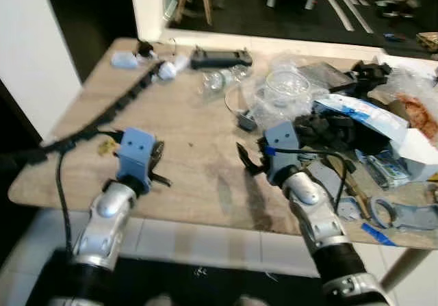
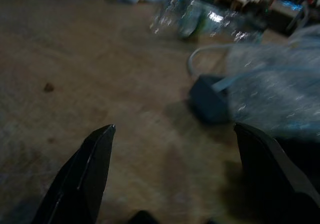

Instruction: Picking trash to rubbish bin

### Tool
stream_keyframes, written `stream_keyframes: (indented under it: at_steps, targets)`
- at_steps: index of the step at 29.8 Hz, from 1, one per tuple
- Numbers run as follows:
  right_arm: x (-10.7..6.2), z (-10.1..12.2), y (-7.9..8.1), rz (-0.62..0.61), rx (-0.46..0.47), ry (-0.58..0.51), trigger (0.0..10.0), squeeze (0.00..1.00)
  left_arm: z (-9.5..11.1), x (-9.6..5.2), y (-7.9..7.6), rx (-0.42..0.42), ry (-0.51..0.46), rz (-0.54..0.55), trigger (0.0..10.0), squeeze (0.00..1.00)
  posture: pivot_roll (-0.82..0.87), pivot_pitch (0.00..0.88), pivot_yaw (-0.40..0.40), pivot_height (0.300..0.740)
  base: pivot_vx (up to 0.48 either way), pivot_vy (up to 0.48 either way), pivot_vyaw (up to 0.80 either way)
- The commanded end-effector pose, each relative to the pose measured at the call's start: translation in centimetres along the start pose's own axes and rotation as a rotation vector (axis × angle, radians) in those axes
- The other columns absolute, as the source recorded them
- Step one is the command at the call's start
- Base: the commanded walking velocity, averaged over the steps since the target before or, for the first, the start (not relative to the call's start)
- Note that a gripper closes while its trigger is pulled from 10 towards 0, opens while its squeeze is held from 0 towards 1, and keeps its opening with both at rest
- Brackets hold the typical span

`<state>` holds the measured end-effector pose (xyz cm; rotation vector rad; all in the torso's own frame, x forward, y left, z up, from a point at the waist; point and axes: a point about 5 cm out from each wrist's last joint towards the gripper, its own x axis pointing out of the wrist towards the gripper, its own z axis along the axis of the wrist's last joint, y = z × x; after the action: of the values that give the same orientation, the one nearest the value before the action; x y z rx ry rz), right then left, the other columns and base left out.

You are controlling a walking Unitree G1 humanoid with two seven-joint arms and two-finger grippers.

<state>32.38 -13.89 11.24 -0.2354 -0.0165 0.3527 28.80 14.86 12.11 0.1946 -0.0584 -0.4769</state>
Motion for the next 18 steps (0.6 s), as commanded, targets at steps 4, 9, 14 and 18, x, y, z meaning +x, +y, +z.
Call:
stream_keyframes:
  at_steps: [4, 9, 14, 18]
  targets:
    - [-0.2, -1.5, 0.3, 0.028, 0.011, 0.063, 10.0, 0.00, 0.5, -0.2, -2.4, 0.040, -0.027, -0.202, 10.0, 0.00, 0.04, 0.010, -0.015, 0.740, 0.000, 0.000, 0.00]
    - [-0.4, -2.7, 0.1, 0.041, -0.039, 0.131, 10.0, 0.00, 0.8, 0.0, -3.2, 0.011, -0.043, -0.242, 10.0, 0.00, 0.03, 0.013, -0.013, 0.740, 0.000, 0.000, 0.00]
    - [-0.6, -2.9, 0.0, 0.055, -0.041, 0.148, 10.0, 0.00, 0.9, -0.1, -3.2, 0.008, -0.049, -0.259, 10.0, 0.00, 0.03, 0.016, -0.014, 0.740, 0.000, 0.000, 0.00]
    - [-0.7, -3.6, 0.1, 0.055, -0.005, 0.188, 10.0, 0.00, 1.1, -0.1, -3.3, 0.000, -0.058, -0.278, 10.0, 0.00, 0.03, 0.021, -0.011, 0.740, 0.000, 0.000, 0.00]
